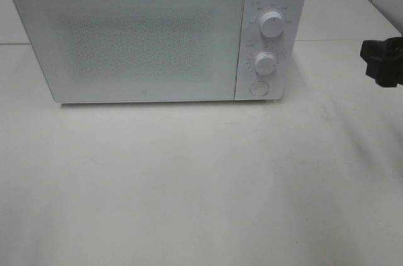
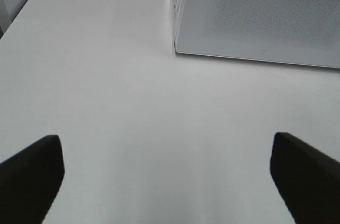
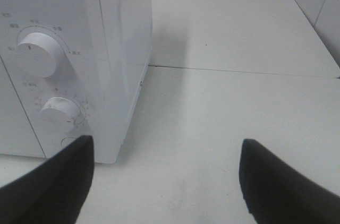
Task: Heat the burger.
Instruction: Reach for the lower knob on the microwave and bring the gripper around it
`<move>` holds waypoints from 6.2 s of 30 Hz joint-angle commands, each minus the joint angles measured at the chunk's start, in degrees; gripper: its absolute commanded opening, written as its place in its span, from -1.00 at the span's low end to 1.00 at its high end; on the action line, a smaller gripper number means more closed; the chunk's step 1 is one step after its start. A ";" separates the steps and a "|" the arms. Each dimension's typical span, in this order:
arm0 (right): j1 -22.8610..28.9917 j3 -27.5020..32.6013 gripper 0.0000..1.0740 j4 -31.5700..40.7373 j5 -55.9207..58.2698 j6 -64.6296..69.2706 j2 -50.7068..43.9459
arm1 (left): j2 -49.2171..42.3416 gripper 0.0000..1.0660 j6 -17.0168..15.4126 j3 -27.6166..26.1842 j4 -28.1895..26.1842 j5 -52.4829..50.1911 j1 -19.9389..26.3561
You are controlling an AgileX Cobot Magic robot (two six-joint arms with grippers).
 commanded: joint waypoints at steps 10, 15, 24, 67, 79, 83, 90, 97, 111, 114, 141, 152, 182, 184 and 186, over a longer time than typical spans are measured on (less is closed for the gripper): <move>11.23 4.64 0.38 21.77 -19.25 -17.19 9.85 | -0.97 0.84 -0.23 0.17 -0.34 -0.74 0.11; 18.51 4.64 0.38 31.28 -23.55 -24.35 13.24 | -0.97 0.84 -0.23 0.17 -0.34 -0.74 0.11; 33.40 4.18 0.38 42.63 -33.29 -26.93 18.51 | -0.97 0.83 -0.23 0.17 -0.34 -0.74 0.11; 38.27 -20.57 0.38 51.97 -36.96 -25.04 42.23 | -0.97 0.83 -0.23 0.17 -0.34 -0.74 0.11; 33.35 -24.98 0.38 47.67 -34.43 -21.72 46.52 | -0.97 0.83 -0.23 0.17 -0.40 -0.74 0.11; 32.95 -26.30 0.38 47.33 -33.98 -21.60 47.84 | -0.97 0.83 -0.23 0.17 -0.40 -0.74 0.11; 32.31 -28.19 0.38 46.41 -33.58 -20.00 50.19 | -0.97 0.83 -0.23 0.17 -0.40 -0.74 0.11; 32.31 -28.93 0.36 46.70 -34.95 -20.00 51.68 | -0.97 0.83 -0.23 0.17 -0.40 -0.74 0.11; 32.31 -28.93 -0.62 46.64 -35.07 -20.80 51.68 | -0.97 0.83 -0.23 0.17 -0.40 -0.74 0.11; 32.31 -28.93 -0.99 46.12 -35.24 -19.25 51.68 | -0.97 0.83 -0.23 0.17 -0.40 -0.74 0.11; 32.31 -28.93 -1.00 32.89 -37.36 51.74 51.68 | -0.97 0.83 -0.23 0.17 -0.40 -0.74 0.11; 32.31 -28.93 -1.00 30.83 -38.67 80.67 51.68 | -0.97 0.83 -0.23 0.17 -0.40 -0.74 0.11; 32.31 -28.93 -0.63 35.98 -43.66 78.50 51.68 | -0.97 0.83 -0.23 0.17 -0.40 -0.74 0.11; 32.31 -28.93 -0.42 38.10 -43.83 76.78 51.68 | -0.97 0.83 -0.23 0.17 -0.40 -0.74 0.11; 32.31 -28.93 -0.35 39.02 -43.77 76.43 51.68 | -0.97 0.83 -0.23 0.17 -0.40 -0.74 0.11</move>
